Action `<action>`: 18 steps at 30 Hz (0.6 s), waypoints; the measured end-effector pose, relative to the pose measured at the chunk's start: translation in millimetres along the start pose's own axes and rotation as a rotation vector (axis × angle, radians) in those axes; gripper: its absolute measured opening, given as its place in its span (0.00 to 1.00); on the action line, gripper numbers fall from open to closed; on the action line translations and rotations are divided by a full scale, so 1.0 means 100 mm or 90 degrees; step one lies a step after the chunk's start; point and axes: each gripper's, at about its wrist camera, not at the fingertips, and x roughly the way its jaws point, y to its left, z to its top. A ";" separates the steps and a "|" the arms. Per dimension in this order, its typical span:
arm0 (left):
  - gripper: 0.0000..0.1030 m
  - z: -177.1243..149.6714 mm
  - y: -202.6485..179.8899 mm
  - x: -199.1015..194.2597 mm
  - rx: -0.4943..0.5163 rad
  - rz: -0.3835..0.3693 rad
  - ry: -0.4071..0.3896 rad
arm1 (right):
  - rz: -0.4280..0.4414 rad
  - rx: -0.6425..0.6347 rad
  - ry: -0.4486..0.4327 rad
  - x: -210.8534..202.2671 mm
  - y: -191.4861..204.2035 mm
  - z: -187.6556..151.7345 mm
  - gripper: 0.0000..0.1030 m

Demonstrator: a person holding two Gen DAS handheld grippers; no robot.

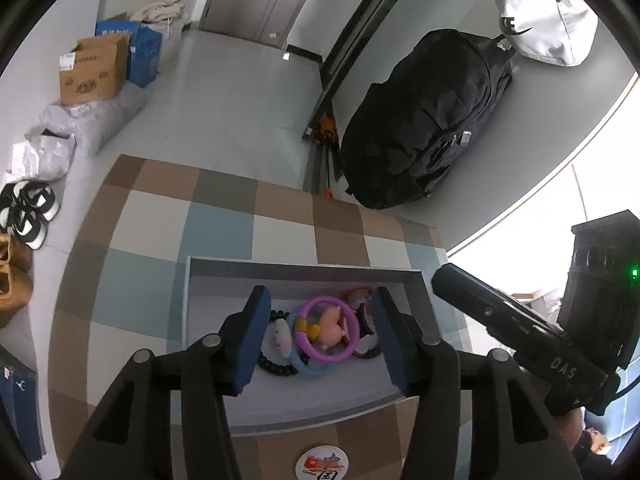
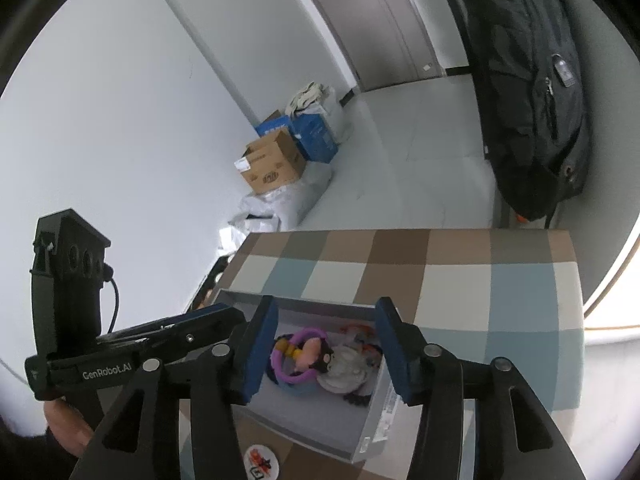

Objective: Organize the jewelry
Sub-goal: 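Carry the purple ring and Kuromi figure into the gray box and open both grippers, then withdraw both grippers from the box toward the badge and bead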

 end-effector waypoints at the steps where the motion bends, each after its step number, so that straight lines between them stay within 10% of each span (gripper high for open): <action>1: 0.46 -0.01 0.00 0.00 0.001 0.003 -0.001 | 0.000 0.001 0.000 -0.01 0.00 0.00 0.49; 18: 0.60 -0.19 -0.06 -0.21 0.013 0.098 -0.038 | -0.025 -0.026 -0.042 -0.26 0.11 -0.16 0.92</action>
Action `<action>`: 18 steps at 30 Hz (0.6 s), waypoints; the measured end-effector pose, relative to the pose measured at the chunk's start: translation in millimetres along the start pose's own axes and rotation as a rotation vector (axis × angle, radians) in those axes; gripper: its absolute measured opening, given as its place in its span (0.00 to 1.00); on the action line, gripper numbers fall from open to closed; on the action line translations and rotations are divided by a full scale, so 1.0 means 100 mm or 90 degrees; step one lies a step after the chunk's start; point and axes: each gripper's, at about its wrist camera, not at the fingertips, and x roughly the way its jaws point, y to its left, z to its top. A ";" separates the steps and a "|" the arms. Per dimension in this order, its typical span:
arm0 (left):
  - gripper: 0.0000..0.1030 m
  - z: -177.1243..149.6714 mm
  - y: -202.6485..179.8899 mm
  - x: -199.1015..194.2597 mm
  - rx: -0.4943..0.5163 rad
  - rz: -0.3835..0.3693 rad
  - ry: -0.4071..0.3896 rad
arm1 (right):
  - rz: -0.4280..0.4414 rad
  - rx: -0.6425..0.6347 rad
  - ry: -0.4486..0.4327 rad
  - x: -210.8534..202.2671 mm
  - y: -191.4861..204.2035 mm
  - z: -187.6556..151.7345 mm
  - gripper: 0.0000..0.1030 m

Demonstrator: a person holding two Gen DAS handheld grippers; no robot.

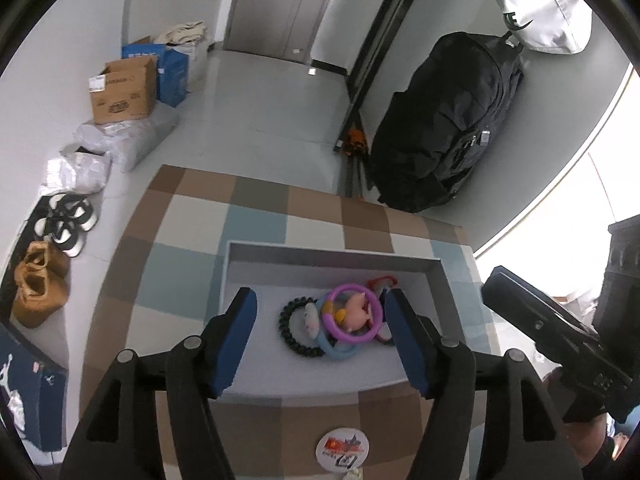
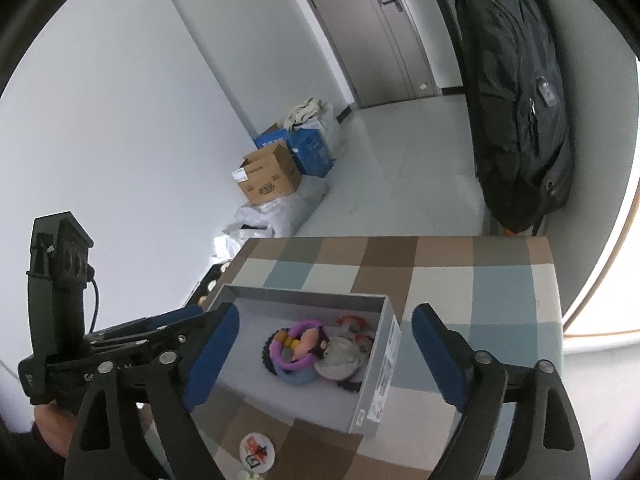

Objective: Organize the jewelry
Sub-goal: 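Withdraw both grippers from the box toward the badge and bead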

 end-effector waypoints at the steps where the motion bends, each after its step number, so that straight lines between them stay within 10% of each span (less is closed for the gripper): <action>1: 0.60 -0.01 0.00 -0.03 -0.002 0.004 -0.004 | -0.001 -0.001 -0.002 -0.02 0.01 -0.02 0.94; 18: 0.76 -0.58 -0.06 -0.23 -0.005 0.050 0.038 | -0.017 0.038 0.023 -0.29 -0.01 -0.43 1.00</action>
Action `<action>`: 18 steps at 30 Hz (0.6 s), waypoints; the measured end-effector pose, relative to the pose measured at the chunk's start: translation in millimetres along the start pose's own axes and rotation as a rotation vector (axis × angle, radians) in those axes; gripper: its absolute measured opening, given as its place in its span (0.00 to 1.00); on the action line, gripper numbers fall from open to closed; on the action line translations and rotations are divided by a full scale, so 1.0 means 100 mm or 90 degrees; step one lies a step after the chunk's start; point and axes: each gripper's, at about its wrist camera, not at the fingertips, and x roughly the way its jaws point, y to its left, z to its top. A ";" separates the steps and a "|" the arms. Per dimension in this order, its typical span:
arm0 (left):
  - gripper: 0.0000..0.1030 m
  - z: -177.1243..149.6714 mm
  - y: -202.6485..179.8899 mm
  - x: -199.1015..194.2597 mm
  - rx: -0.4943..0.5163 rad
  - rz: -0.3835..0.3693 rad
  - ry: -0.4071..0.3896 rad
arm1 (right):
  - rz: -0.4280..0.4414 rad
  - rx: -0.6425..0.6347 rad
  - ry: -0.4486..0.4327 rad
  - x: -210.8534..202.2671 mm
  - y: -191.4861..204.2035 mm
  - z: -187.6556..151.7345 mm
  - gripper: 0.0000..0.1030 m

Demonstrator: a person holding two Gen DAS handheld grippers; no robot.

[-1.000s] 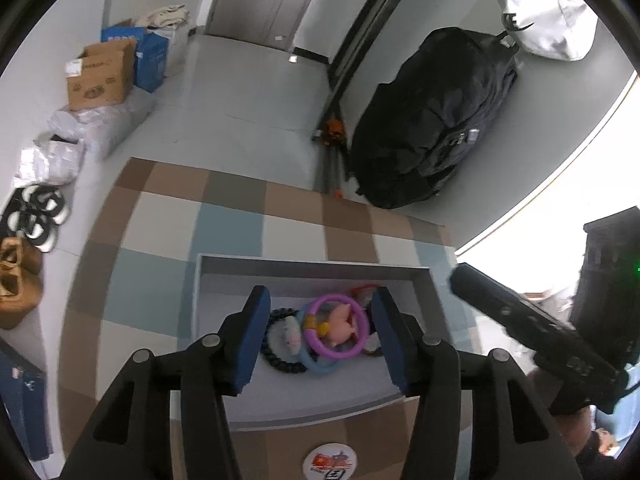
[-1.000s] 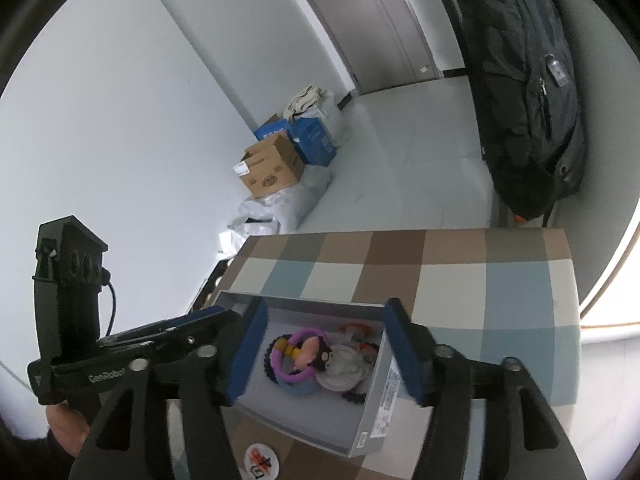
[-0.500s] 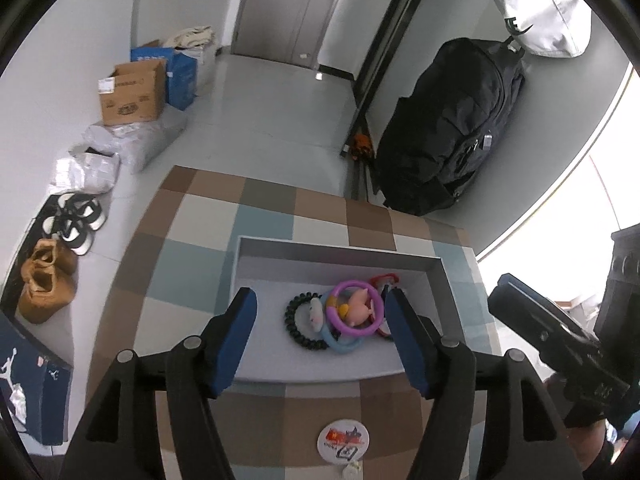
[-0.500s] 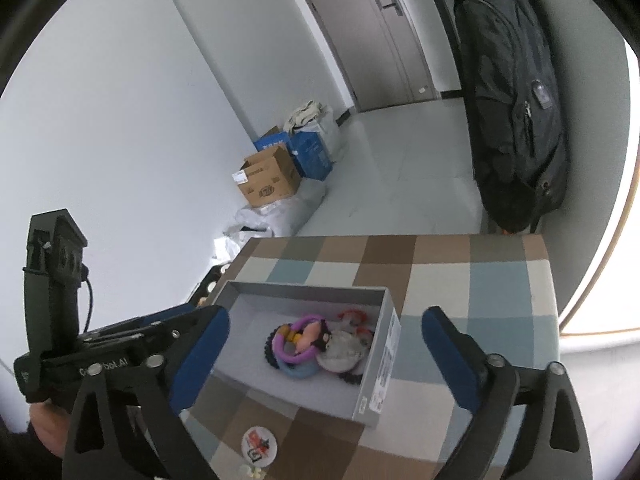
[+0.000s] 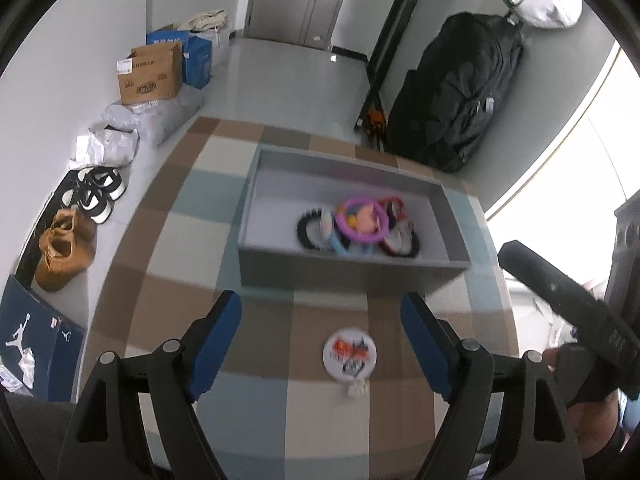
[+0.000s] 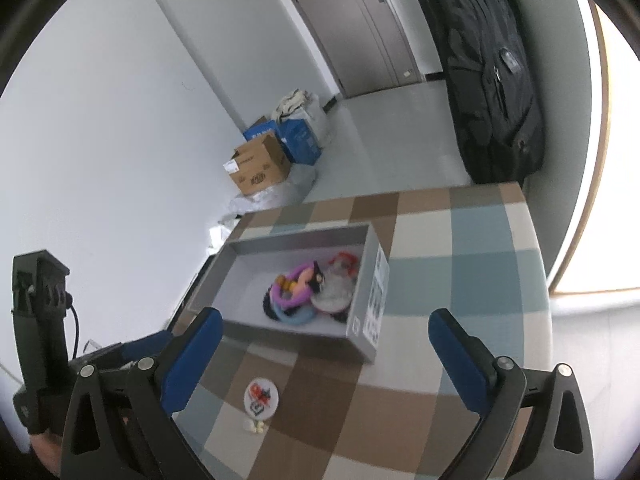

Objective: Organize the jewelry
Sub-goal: 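Withdraw both grippers from the box toward the badge and bead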

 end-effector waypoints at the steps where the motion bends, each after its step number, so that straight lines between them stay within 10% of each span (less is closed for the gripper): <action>1: 0.76 -0.03 0.00 0.00 -0.001 0.001 0.005 | -0.001 -0.001 0.001 -0.01 0.00 -0.02 1.00; 18: 0.76 -0.40 -0.06 0.16 0.035 0.012 0.034 | -0.005 0.036 0.015 -0.12 -0.06 -0.34 1.00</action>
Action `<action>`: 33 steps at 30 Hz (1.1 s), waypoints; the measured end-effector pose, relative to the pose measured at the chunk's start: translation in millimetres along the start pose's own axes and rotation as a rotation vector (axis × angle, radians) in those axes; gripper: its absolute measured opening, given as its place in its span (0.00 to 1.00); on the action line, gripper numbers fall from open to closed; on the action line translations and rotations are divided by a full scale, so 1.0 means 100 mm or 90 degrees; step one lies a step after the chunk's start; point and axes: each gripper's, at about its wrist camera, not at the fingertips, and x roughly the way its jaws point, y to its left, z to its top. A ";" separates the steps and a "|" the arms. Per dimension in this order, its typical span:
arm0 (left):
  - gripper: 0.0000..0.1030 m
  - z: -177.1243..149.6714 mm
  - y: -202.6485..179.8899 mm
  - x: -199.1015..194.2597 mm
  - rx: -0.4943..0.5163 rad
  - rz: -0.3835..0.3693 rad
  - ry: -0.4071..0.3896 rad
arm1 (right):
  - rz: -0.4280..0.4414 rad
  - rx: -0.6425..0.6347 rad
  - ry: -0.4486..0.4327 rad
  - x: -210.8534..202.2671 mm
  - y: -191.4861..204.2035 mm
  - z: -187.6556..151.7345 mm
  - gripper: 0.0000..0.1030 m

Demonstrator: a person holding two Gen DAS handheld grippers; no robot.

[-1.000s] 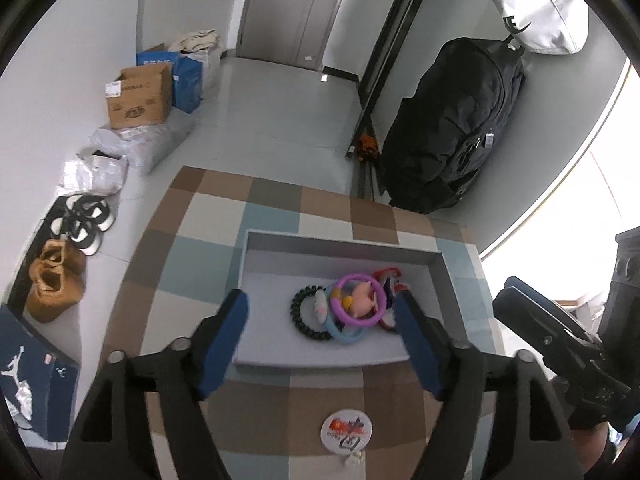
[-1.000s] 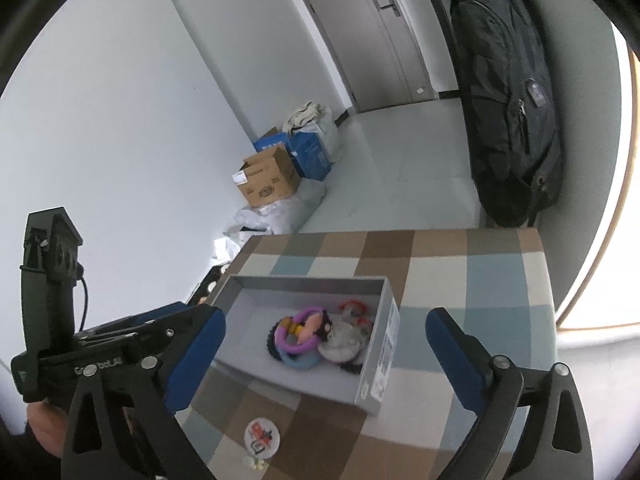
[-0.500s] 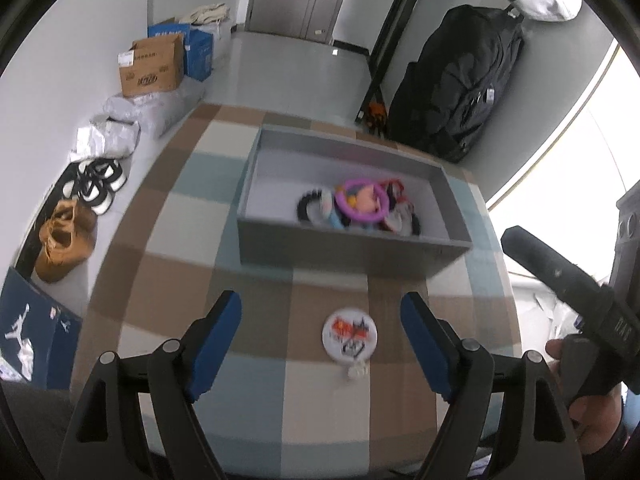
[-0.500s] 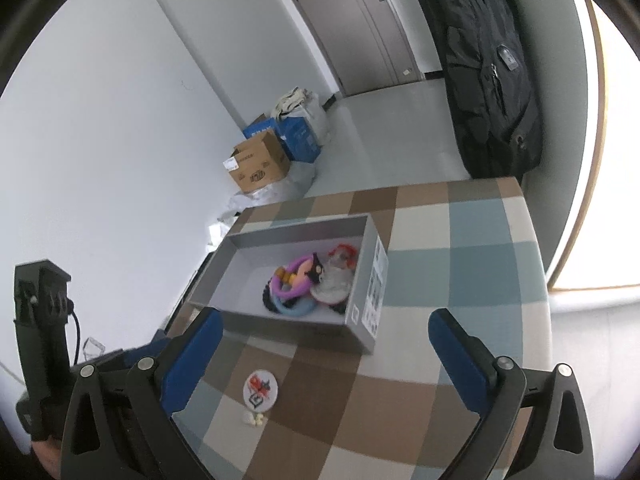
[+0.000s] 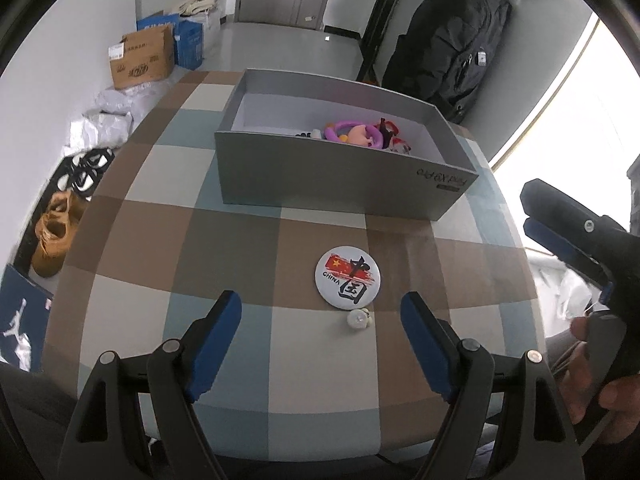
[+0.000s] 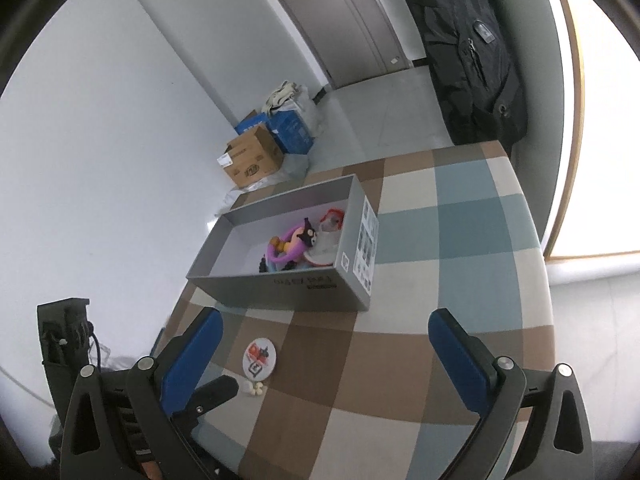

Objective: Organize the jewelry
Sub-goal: 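Withdraw both grippers from the box toward the badge and bead, then grasp the small white bead with the left gripper while the right gripper grasps the CHINA badge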

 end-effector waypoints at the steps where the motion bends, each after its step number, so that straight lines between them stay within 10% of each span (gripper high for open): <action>1: 0.76 -0.01 -0.02 0.00 0.006 0.000 -0.002 | 0.000 -0.003 0.000 0.00 0.01 -0.01 1.00; 6: 0.74 -0.08 -0.11 0.04 0.039 -0.010 0.002 | -0.003 -0.018 0.005 -0.01 0.05 -0.07 1.00; 20: 0.08 -0.09 -0.20 0.10 0.068 -0.001 0.020 | -0.009 0.001 0.012 0.00 -0.01 -0.08 1.00; 33: 0.06 -0.08 -0.14 0.06 0.035 -0.067 0.039 | -0.020 0.004 0.016 0.03 -0.01 -0.09 1.00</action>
